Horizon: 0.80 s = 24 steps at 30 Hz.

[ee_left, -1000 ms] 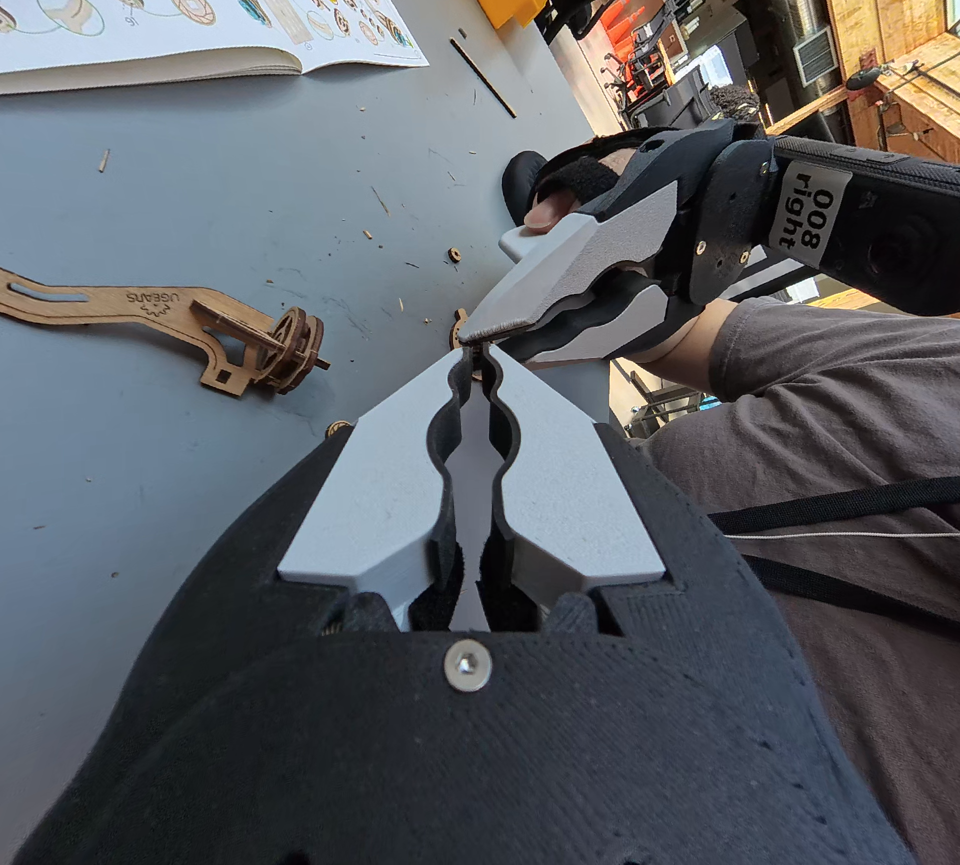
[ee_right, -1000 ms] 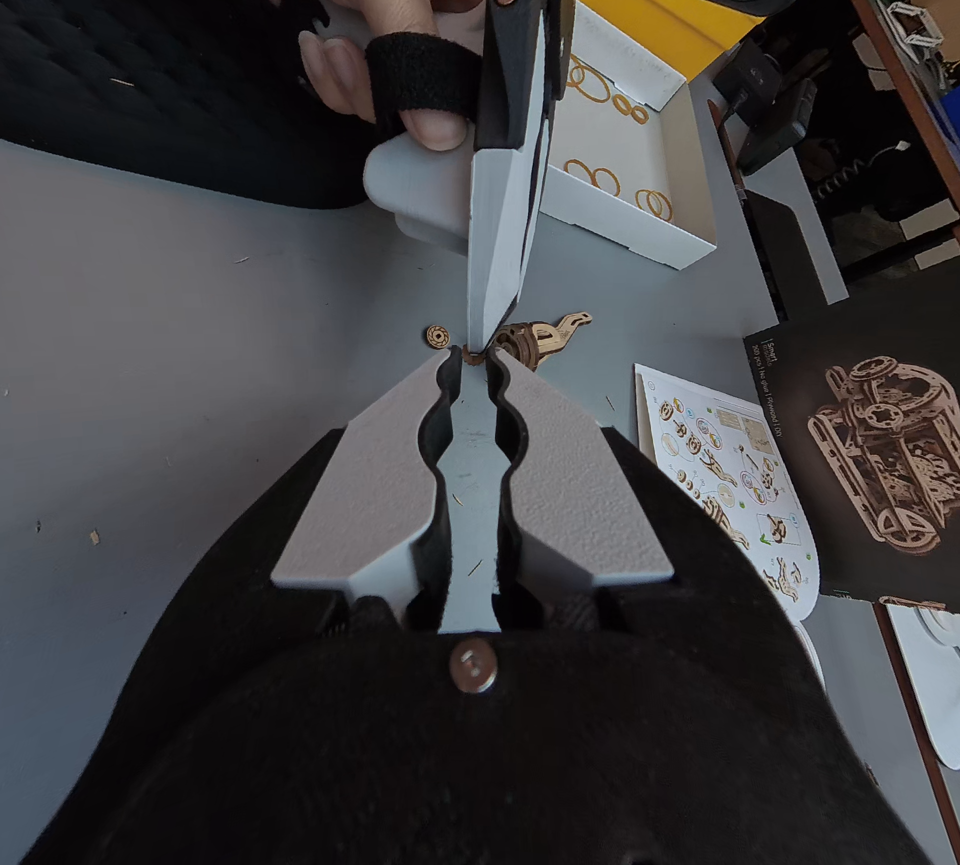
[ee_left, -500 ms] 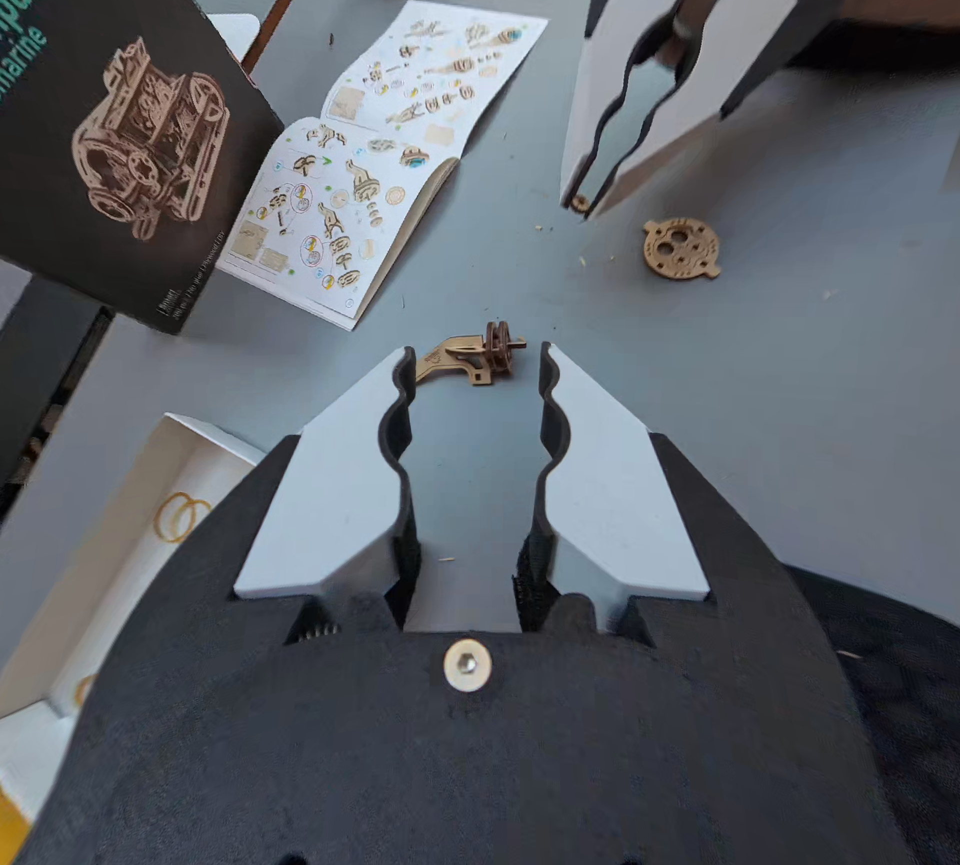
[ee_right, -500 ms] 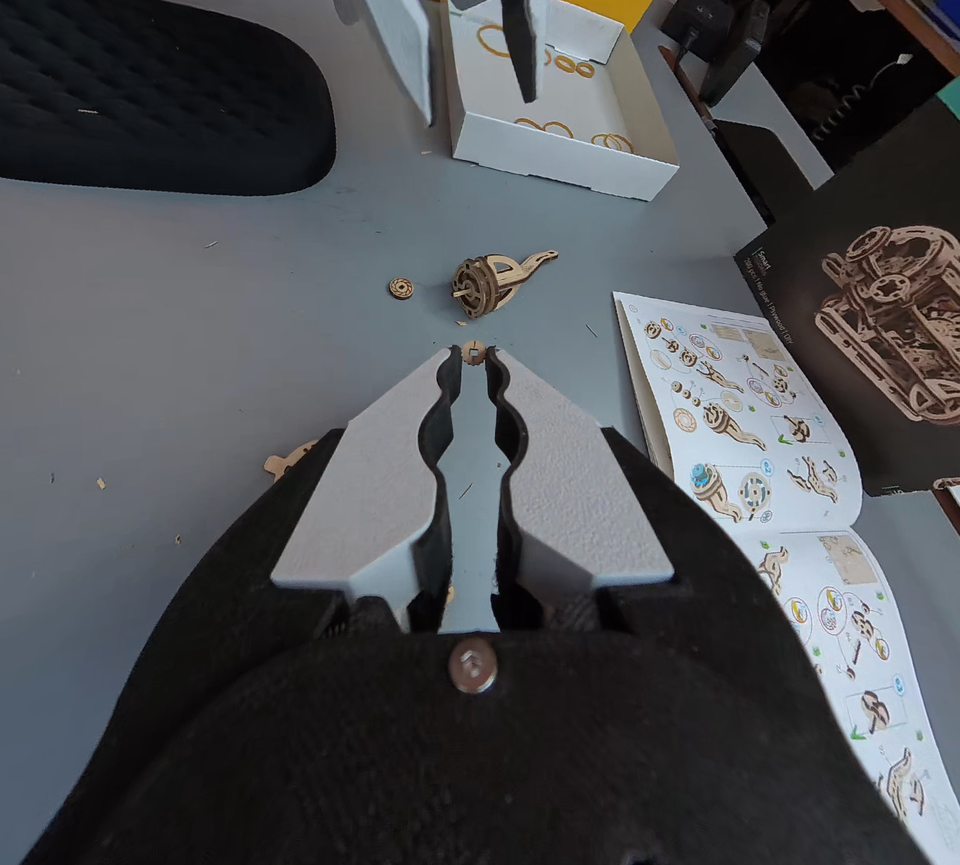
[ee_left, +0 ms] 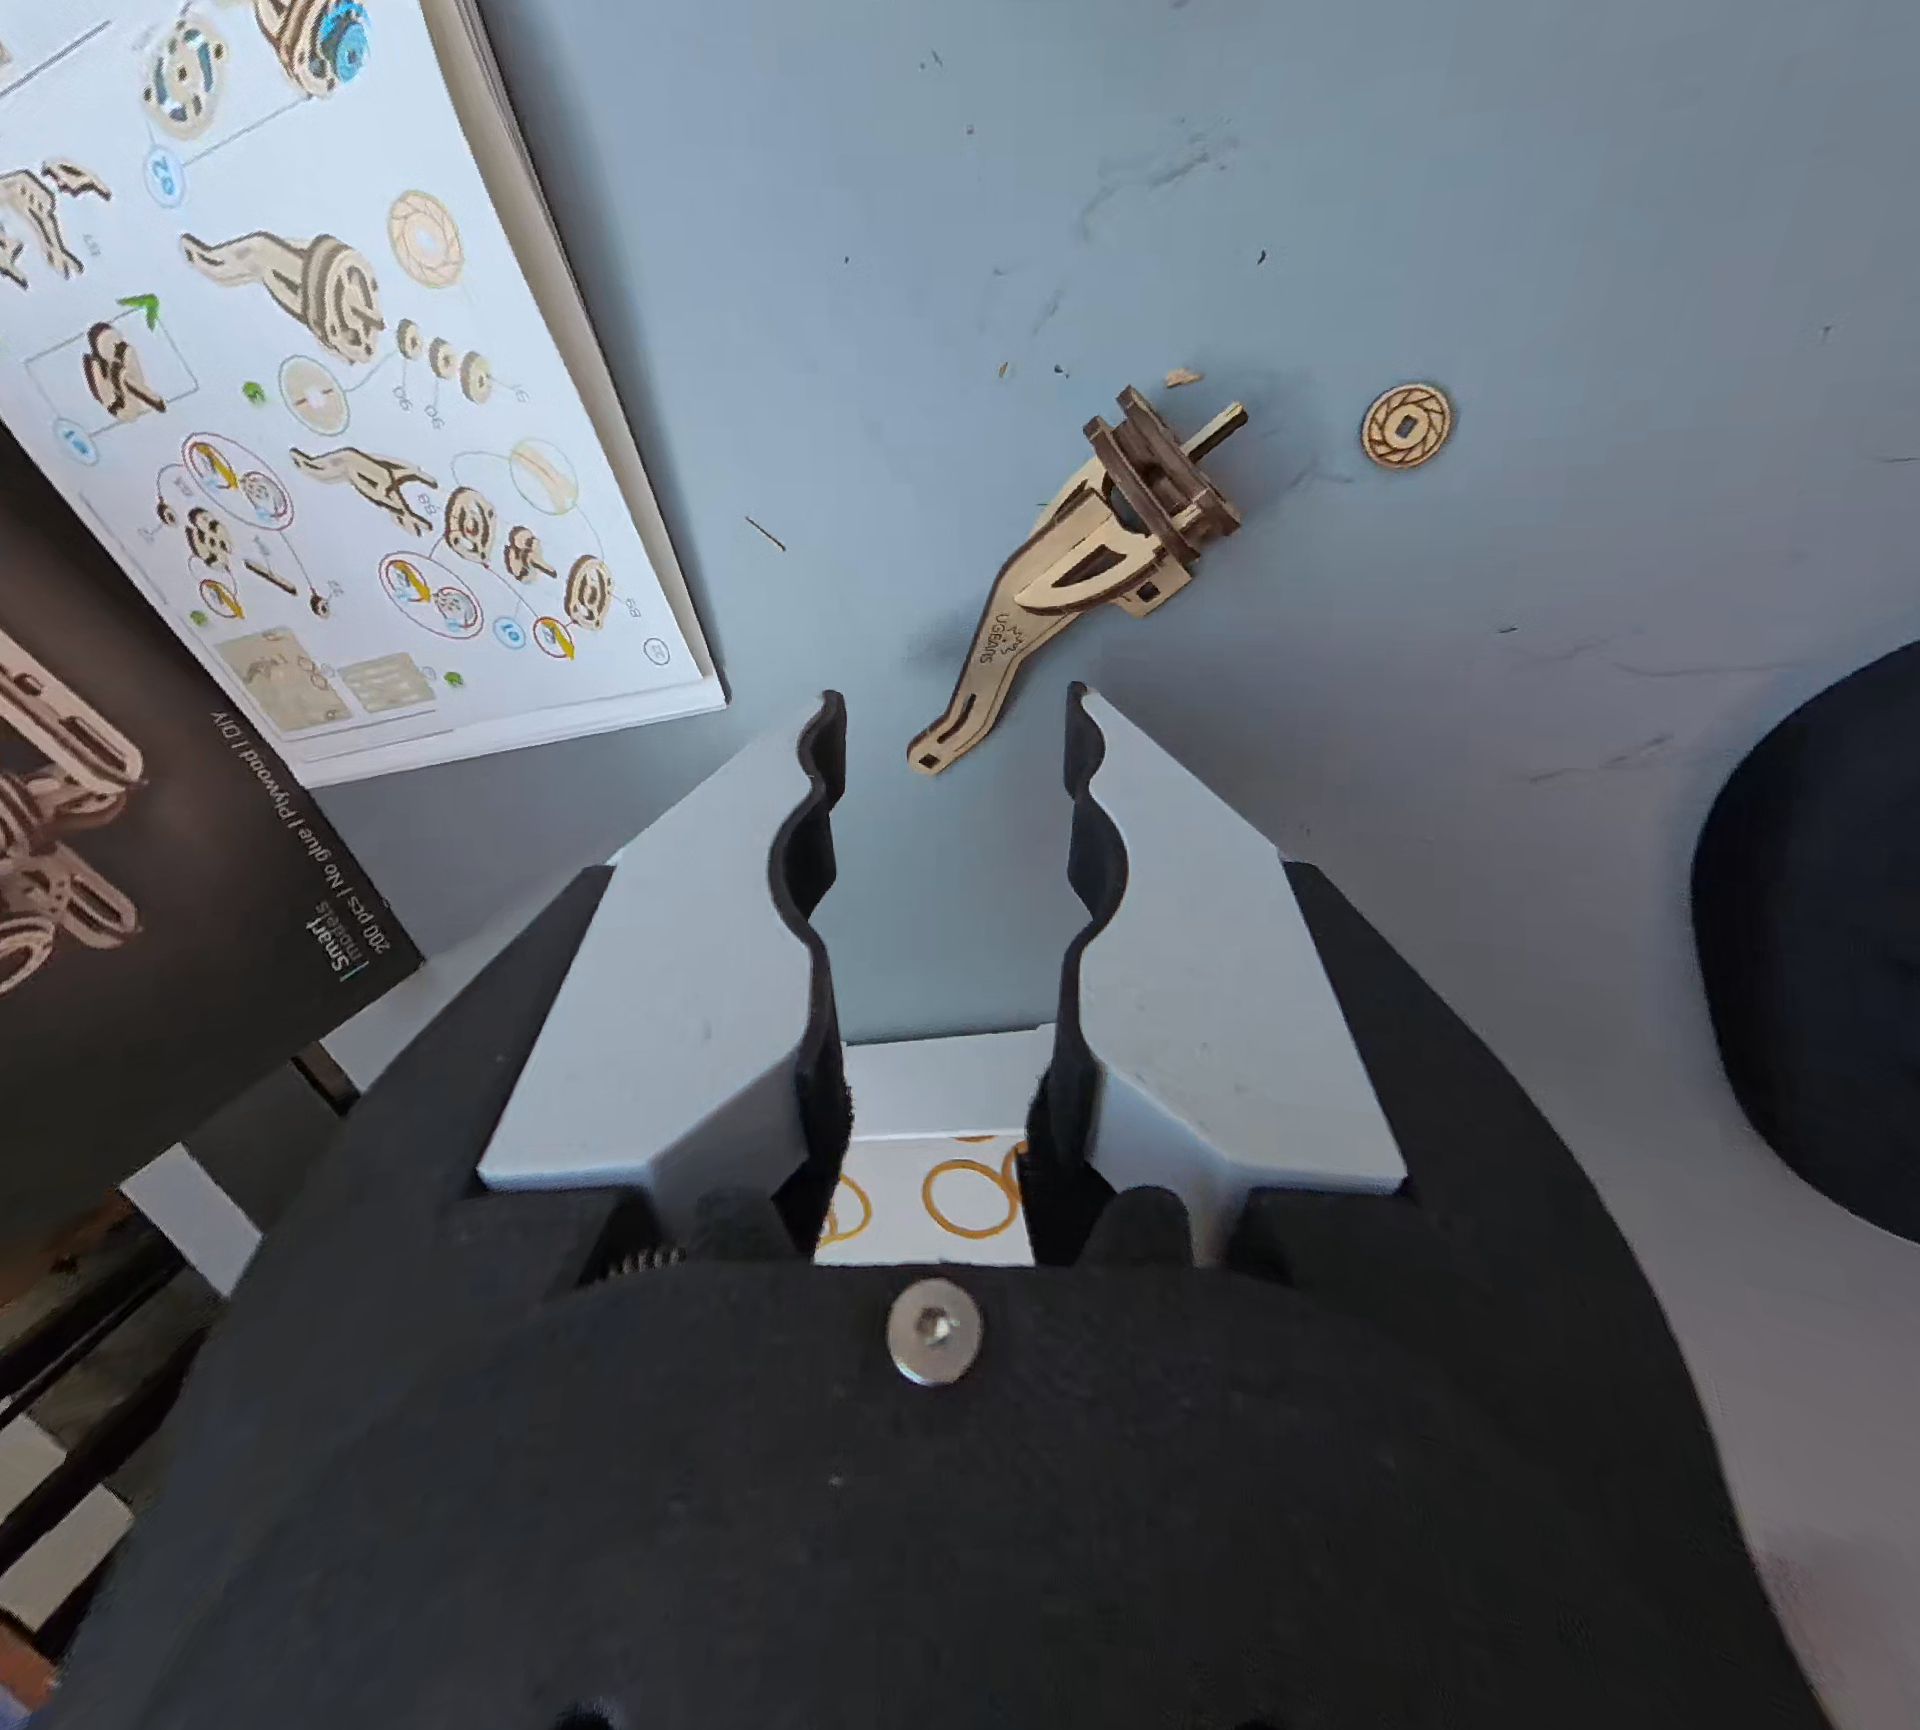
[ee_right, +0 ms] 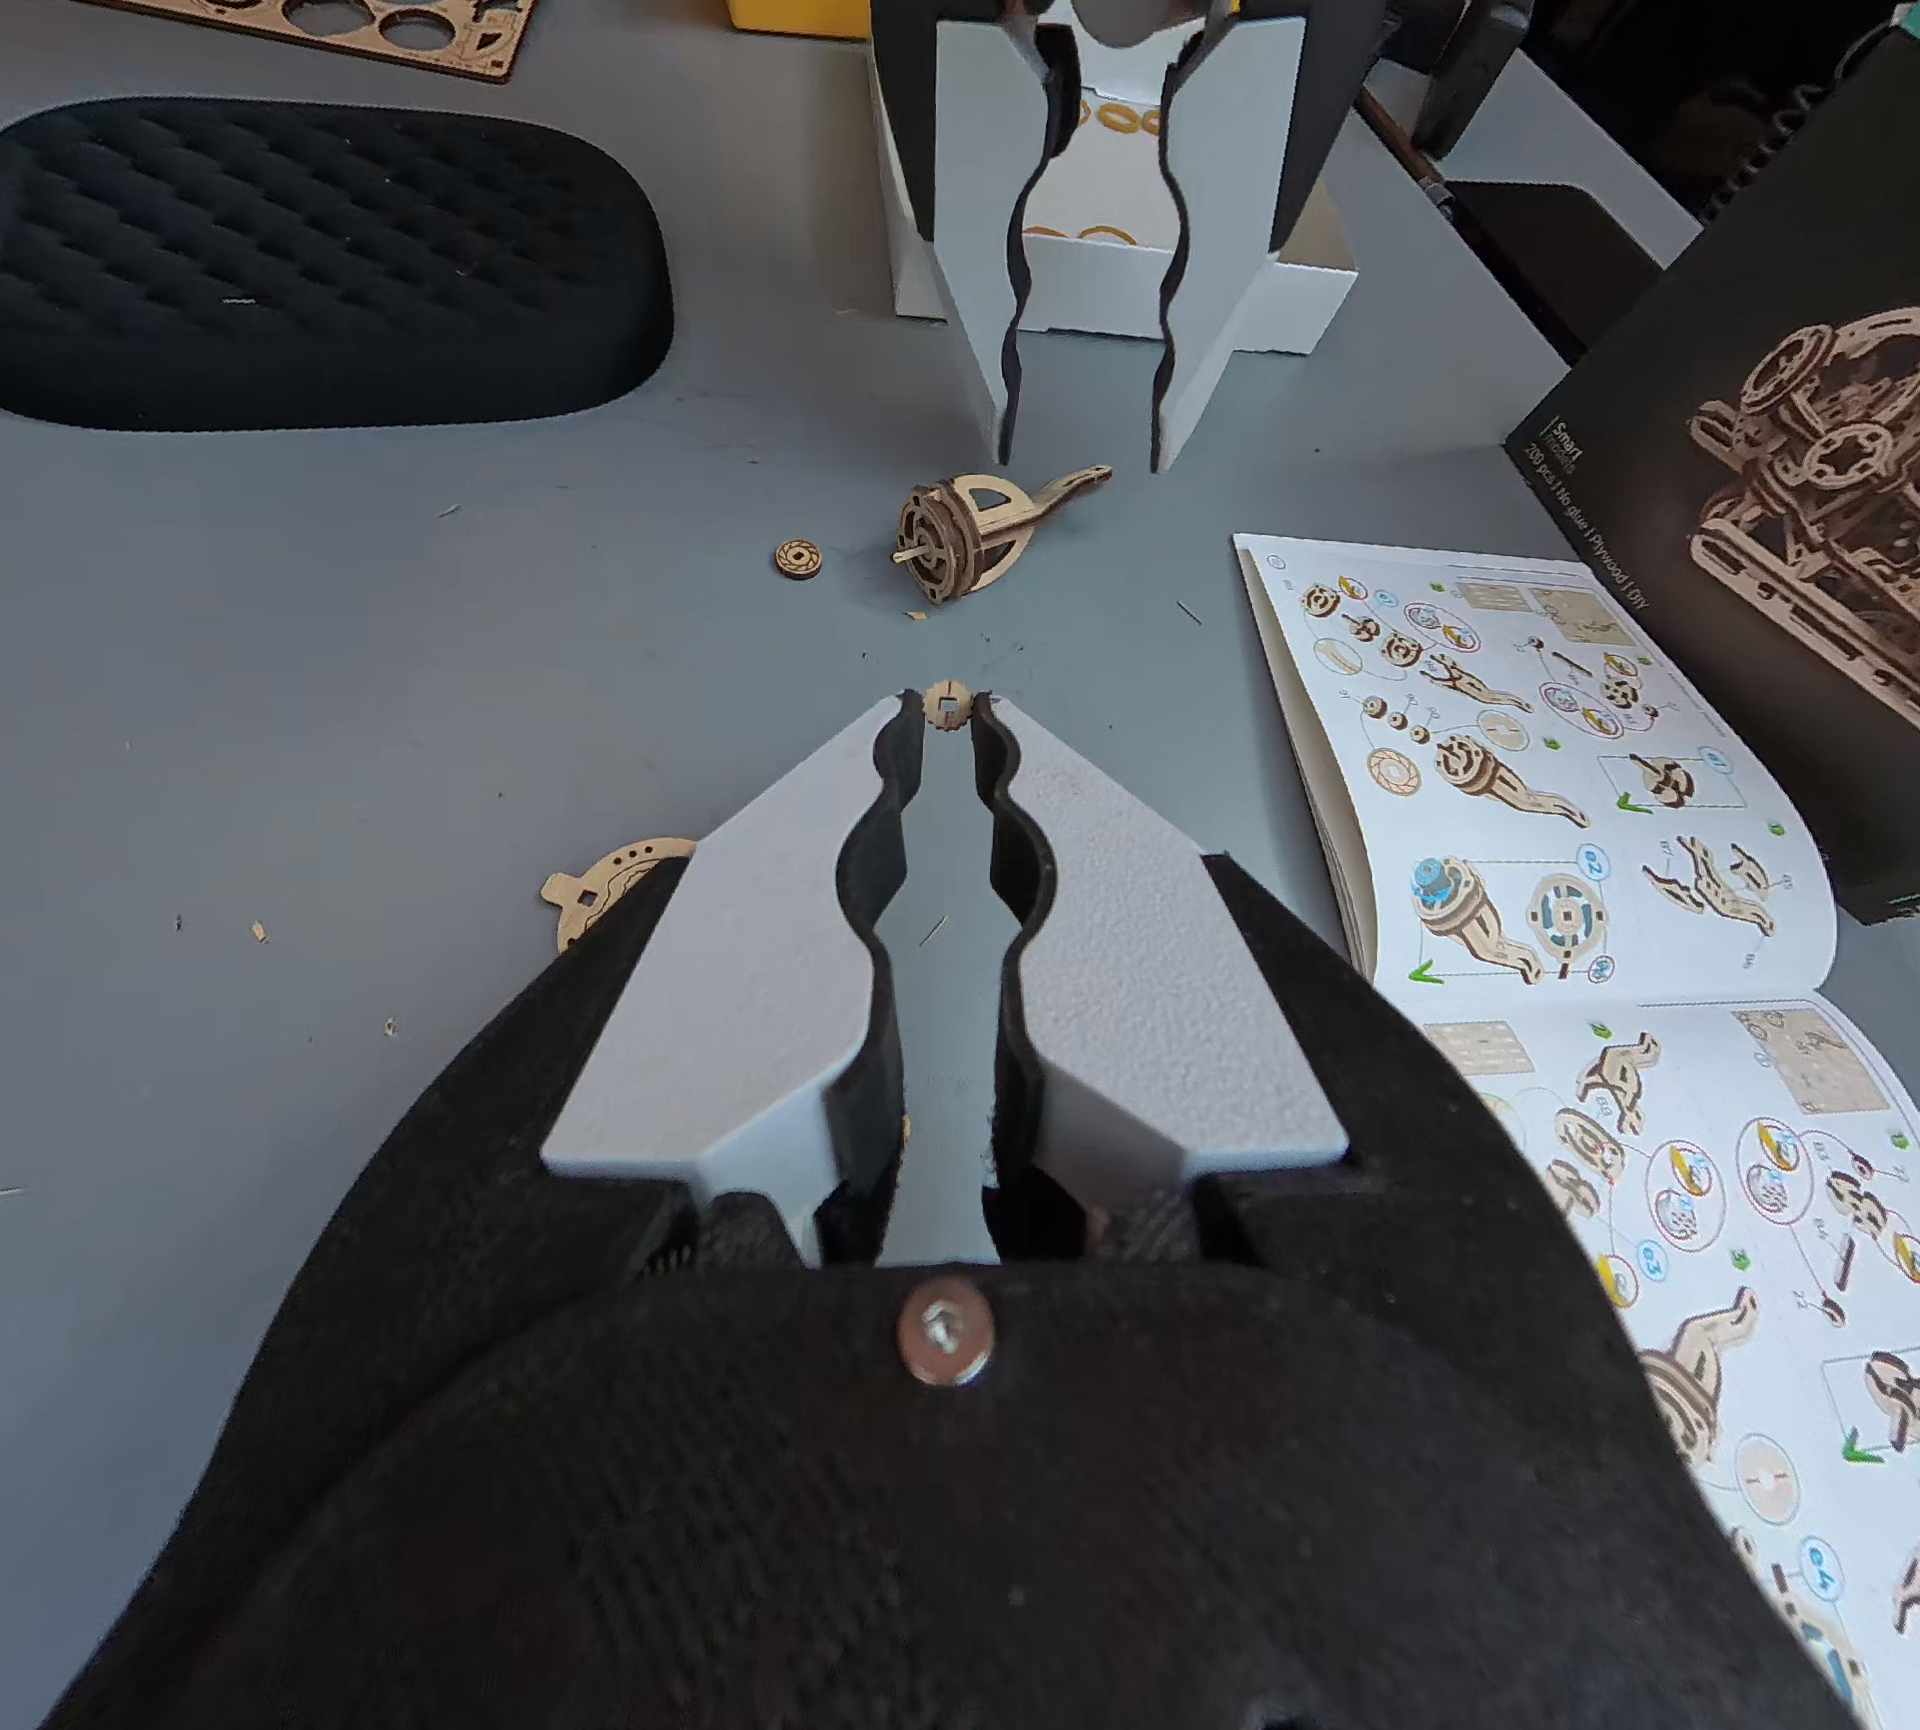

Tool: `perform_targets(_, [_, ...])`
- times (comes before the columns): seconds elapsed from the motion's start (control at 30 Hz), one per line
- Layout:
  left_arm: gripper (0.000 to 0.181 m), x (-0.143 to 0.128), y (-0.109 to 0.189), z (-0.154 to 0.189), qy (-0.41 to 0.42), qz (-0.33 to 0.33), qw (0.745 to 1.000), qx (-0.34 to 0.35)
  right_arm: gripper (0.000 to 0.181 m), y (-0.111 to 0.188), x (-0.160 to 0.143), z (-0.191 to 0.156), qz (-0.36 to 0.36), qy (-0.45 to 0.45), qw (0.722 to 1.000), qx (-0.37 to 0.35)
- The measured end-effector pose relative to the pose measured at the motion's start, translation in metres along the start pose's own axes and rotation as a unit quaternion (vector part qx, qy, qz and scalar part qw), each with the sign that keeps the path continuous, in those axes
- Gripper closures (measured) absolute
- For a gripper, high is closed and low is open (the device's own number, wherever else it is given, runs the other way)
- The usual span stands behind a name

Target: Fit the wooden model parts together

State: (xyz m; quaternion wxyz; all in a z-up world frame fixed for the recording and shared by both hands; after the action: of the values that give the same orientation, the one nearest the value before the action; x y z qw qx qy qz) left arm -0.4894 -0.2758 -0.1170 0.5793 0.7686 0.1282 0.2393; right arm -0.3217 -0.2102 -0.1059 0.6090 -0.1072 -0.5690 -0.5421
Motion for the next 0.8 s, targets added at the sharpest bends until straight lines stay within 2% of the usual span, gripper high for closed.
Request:
perform_targets(0.23, [0.149, -0.004, -0.012, -0.001, -0.014, 0.014, 1.000, -0.013, 0.173, 0.007, 0.003, 0.006, 0.035, -0.034, 0.999, 0.013])
perform_targets(0.47, [0.158, -0.001, -0.014, 0.003, 0.002, 0.060, 0.998, 0.001, 0.173, 0.011, 0.005, 0.007, 0.049, -0.044, 0.998, 0.018])
perform_targets(0.63, [0.167, -0.002, -0.014, 0.009, 0.001, 0.059, 0.998, 0.017, 0.173, 0.009, 0.003, 0.007, 0.042, -0.047, 0.998, 0.020])
perform_targets(0.8, [0.173, -0.008, -0.012, 0.012, 0.041, 0.032, 0.998, 0.032, 0.173, 0.010, 0.002, 0.008, 0.045, -0.052, 0.997, 0.021])
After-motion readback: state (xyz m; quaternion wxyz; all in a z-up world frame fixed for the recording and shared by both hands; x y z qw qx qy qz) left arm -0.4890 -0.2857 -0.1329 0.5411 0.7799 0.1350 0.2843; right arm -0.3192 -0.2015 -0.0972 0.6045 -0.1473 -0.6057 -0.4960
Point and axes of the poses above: each gripper's, where its closed fingertips meet, y back along the fingers, x out of its top, z = x × y across the jaws, the point moved 7 cm from there along y, back along the fingers, and after that the axes turned 10 degrees about y, right-handed, at the moved point
